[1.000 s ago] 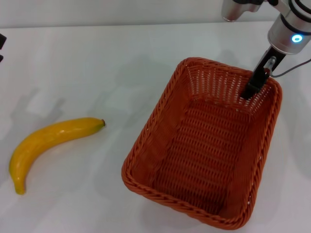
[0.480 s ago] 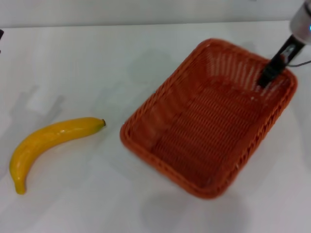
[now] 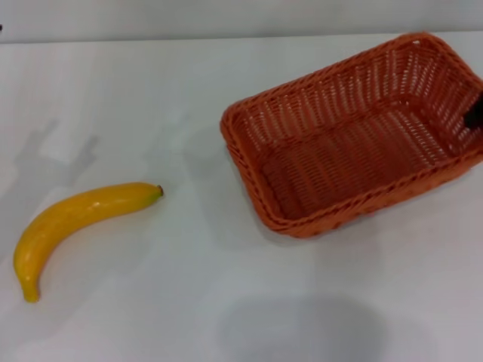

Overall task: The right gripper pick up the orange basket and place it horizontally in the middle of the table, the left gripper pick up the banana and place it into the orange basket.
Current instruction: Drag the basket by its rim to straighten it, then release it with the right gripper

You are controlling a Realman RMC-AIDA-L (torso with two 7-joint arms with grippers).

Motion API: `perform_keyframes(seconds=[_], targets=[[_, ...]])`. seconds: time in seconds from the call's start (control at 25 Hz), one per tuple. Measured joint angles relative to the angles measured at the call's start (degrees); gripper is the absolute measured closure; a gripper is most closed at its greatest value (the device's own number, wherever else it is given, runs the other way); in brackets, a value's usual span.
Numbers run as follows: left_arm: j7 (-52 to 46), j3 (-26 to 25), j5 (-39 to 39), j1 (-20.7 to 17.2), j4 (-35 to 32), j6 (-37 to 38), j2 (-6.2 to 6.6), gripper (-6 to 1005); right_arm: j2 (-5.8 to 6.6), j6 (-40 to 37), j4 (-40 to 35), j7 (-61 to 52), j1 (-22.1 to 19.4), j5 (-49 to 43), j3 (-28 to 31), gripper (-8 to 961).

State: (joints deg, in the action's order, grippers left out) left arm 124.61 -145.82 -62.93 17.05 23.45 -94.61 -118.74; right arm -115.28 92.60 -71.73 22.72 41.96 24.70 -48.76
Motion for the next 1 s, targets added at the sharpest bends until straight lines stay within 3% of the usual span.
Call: perform_keyframes(seconds=[0.2,0.32,0.56,0.72,1.0], targets=[[0.02,-0.43,0.14,0.83,0.09,0.11,0.03,107,0.05,-4.10,-4.80,-5.41,-11.19,14.46,-0.55,787],[-0.07,-0.40,0.64,0.92,0.09,0.67,0.02,107,-0.21,-4.83,-5.80,-6.53,-14.49,17.28,-2.53,797],[-0.16,-0.43,0.89,1.06,0.23,0.96,-0.01,108,-0.26,-7.97,-7.79,-9.97,-17.90,20.80,-11.07,786],[-0.16,-0.43,0.94,0.87,0.44,0.92,-0.06,108,-0.32,-9.00,-8.01,-10.65,-19.32,21.89,-12.39,779],[-0.16,-0.41,1.70,0.21,0.47,0.45,-0.09,108,-0.22,-12.41,-8.69,-11.53,-25.28,28.50,-13.39,766]])
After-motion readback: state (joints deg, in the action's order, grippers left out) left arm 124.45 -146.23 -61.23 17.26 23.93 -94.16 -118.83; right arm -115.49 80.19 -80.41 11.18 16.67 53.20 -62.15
